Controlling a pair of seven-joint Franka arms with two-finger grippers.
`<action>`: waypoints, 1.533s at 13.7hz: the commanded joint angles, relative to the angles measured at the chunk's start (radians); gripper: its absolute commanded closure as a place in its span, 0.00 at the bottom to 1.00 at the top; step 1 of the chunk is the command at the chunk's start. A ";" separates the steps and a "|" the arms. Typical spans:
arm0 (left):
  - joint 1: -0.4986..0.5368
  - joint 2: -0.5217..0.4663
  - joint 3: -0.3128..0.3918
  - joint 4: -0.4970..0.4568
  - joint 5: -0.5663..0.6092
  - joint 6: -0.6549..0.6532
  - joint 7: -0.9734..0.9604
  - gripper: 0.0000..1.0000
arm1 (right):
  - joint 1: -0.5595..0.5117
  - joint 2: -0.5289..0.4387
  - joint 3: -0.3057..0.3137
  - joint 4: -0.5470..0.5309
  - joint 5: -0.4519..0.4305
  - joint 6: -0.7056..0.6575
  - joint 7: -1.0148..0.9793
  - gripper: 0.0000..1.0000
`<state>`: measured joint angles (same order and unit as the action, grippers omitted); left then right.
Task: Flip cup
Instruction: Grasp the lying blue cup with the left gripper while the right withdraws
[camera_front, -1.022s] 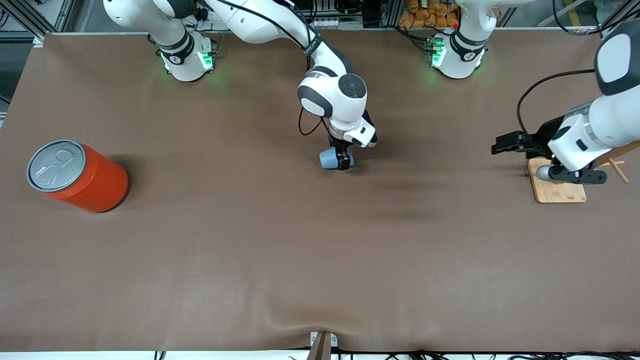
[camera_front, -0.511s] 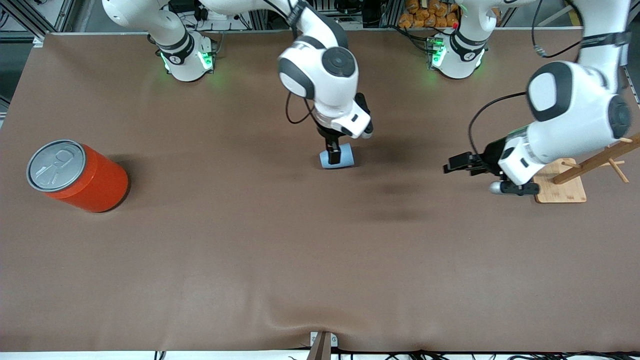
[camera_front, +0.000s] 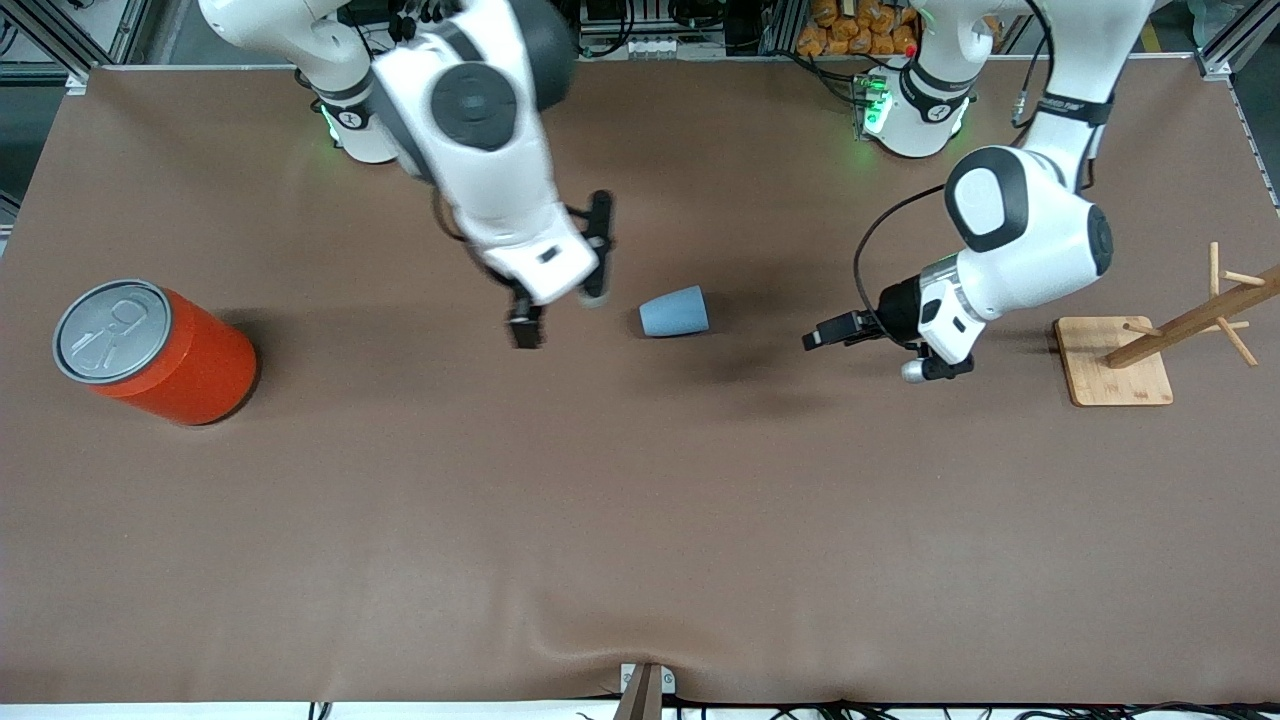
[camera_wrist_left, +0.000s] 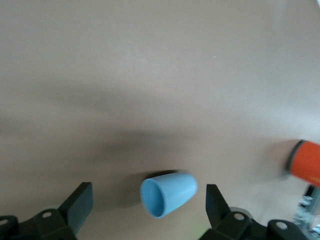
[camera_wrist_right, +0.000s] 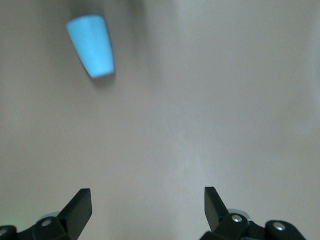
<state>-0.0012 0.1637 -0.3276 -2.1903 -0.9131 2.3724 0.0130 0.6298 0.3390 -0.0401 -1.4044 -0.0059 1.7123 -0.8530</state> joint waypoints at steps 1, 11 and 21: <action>0.004 0.042 -0.059 -0.008 -0.174 0.068 0.034 0.00 | -0.190 -0.063 0.081 -0.018 0.027 -0.090 -0.012 0.00; 0.007 0.191 -0.090 -0.117 -0.653 -0.004 0.668 0.00 | -0.729 -0.159 0.204 0.122 0.023 -0.374 0.306 0.00; 0.035 0.339 -0.090 -0.123 -0.762 -0.209 0.920 0.16 | -0.677 -0.388 0.100 0.067 0.035 -0.439 1.023 0.00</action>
<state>0.0157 0.4632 -0.4075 -2.3215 -1.6361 2.1899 0.8668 -0.0563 0.0025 0.0949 -1.2816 0.0156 1.2546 0.1420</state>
